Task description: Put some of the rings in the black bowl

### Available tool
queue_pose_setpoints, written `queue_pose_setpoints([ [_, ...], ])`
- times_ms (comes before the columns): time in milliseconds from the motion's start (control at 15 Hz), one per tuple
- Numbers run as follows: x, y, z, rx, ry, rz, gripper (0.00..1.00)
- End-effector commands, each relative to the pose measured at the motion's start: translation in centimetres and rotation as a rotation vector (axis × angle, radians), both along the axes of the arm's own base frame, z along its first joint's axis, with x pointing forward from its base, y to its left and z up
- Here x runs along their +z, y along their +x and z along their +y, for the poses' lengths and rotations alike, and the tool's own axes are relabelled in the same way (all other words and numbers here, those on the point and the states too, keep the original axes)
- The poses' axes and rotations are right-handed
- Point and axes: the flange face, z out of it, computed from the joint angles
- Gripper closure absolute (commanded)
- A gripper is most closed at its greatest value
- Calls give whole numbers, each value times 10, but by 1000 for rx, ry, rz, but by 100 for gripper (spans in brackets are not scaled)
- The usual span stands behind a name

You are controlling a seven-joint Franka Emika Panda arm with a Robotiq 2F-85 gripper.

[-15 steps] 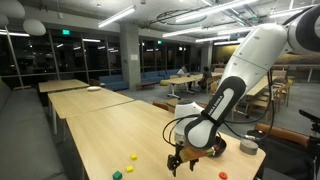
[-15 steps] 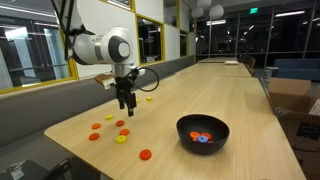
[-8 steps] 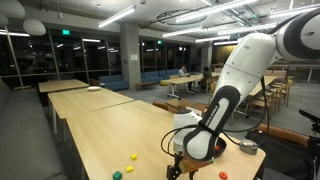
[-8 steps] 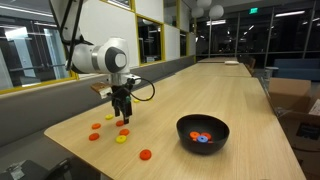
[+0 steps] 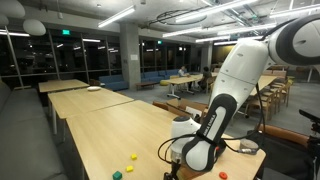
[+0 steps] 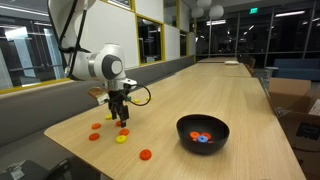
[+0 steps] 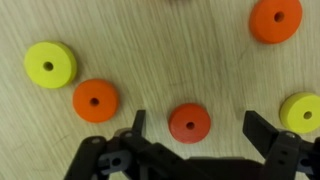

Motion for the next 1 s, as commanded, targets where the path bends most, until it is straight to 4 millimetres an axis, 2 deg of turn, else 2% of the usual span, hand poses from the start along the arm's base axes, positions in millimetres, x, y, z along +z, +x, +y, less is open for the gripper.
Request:
queue_pose_setpoints([
  [0, 2, 2, 11, 3, -1, -43, 0],
  [333, 4, 0, 12, -8, -25, -70, 0],
  [933, 4, 0, 0, -28, -44, -78, 0],
])
